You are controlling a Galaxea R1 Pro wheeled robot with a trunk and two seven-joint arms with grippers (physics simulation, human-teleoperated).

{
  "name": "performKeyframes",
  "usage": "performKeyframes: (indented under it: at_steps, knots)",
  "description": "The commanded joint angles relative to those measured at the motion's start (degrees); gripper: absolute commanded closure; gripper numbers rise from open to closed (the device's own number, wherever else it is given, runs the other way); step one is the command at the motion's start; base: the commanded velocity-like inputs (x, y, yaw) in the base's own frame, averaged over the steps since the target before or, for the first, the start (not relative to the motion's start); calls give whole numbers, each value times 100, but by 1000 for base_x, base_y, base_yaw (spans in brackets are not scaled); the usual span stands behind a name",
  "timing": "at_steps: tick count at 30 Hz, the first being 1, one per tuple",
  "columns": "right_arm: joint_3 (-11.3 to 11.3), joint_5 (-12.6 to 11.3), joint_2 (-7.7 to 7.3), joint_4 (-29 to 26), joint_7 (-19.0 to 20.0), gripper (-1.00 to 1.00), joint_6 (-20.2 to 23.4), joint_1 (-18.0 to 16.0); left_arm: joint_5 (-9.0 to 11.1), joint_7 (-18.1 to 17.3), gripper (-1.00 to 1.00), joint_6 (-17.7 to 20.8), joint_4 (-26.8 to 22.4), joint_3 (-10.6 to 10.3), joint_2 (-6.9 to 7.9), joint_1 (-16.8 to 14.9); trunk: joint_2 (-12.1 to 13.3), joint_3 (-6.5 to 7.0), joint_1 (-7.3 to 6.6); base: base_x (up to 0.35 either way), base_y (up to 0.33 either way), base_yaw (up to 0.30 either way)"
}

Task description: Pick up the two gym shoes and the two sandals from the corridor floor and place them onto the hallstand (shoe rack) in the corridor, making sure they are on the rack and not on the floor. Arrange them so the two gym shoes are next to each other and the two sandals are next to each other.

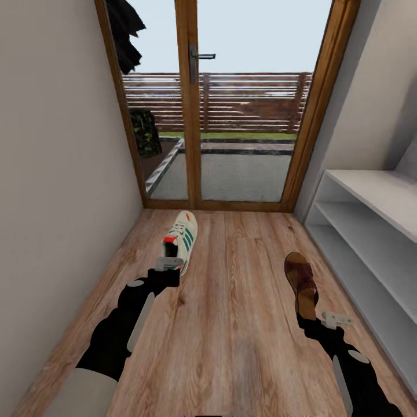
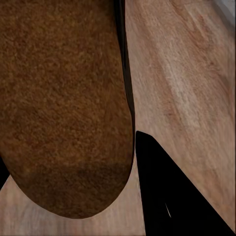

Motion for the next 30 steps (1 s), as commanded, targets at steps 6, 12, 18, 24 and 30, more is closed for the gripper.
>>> performKeyframes:
  at_steps: [6,12,18,24,30]
  knots:
    - [-16,29,3,-2,38,100,36,-4,47,-5,100,30,66,6,0,4,-2,16,-1,3,1,-283]
    - [-16,26,3,-1,38,100,36,-4,51,-14,100,15,238,8,0,7,-2,38,-1,0,0,-283]
    - [-16,26,3,7,38,100,36,-4,52,-13,100,18,372,8,-3,7,-2,59,-1,0,0,-283]
    - [-16,26,3,8,38,100,36,-4,52,-20,100,16,388,0,-16,7,-2,80,-1,0,11,-283]
    - [-11,26,3,8,38,100,36,-4,52,-19,100,18,388,-1,-18,7,-2,93,-1,0,206,-206]
